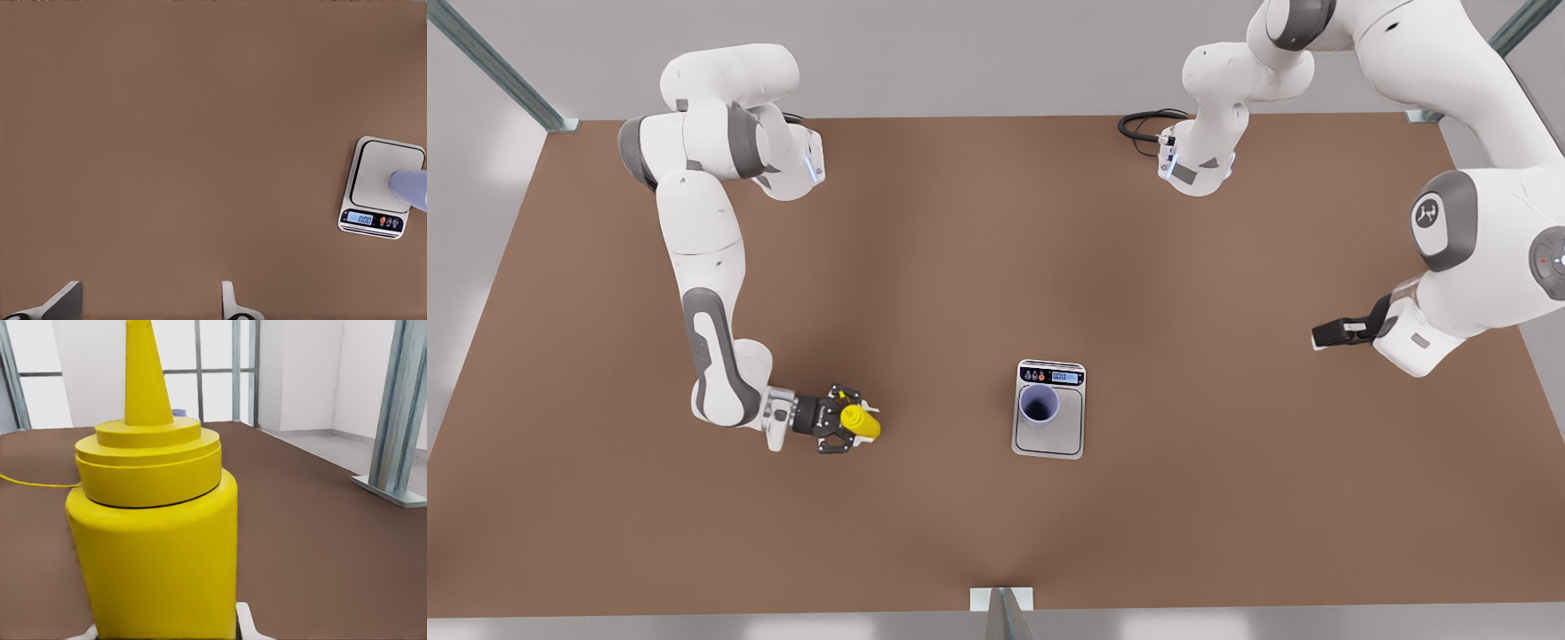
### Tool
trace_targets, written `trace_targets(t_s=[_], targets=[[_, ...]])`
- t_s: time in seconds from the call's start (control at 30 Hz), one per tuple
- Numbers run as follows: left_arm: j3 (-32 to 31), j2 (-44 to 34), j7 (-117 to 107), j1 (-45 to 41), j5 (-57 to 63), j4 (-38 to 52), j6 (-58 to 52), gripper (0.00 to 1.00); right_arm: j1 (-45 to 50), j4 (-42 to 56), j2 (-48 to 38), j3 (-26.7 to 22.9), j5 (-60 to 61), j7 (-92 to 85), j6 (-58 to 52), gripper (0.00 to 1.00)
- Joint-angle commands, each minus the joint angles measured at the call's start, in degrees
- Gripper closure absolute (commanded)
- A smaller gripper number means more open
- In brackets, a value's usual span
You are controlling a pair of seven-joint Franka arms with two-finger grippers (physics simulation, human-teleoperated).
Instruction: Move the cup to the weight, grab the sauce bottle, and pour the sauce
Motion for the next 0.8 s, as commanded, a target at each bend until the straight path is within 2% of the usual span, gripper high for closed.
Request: trace_targets(t_s=[0.0, 0.37, 0.47, 0.53, 0.57, 0.63, 0.7, 0.77], targets=[[0.00, 0.00, 0.00, 0.00, 0.03, -0.04, 0.00, 0.00, -0.09, 0.00, 0.00, 0.00, 0.00, 0.00, 0.00, 0.00], [0.00, -0.09, -0.09, -0.17, 0.03, -0.04, -0.18, 0.00, -3.60, -1.84, -0.35, -0.17, -2.37, -0.09, -3.69, 0.00], [0.00, 0.08, 0.00, -0.09, 0.03, -0.04, 0.00, 0.00, -8.79, -3.60, -1.06, -0.17, -9.66, -0.18, -7.64, 0.00], [0.00, 0.26, 0.00, -0.09, 0.03, -0.04, 0.00, 0.00, -13.71, -2.90, -3.25, -0.96, -23.10, 0.96, -7.65, 0.00], [0.00, 0.26, 0.00, -0.09, 0.03, -0.04, 0.00, 0.00, -12.83, -0.62, -4.39, -4.12, -27.67, 8.33, -7.82, 0.00], [0.00, 0.26, -0.09, -0.09, 0.03, -0.04, -0.09, 0.00, -12.74, 9.92, -8.35, -4.39, -44.54, 38.91, -9.84, 0.00], [0.00, 0.26, -0.18, -0.18, 0.03, -0.04, -0.18, 0.00, -12.66, 20.12, -9.23, -4.39, -56.15, 64.05, -13.45, 0.00], [0.00, 0.08, -0.53, -0.18, 0.03, -0.04, -0.18, 0.00, -10.02, 20.48, -15.29, -4.48, -69.07, 87.69, -13.27, 0.00]])
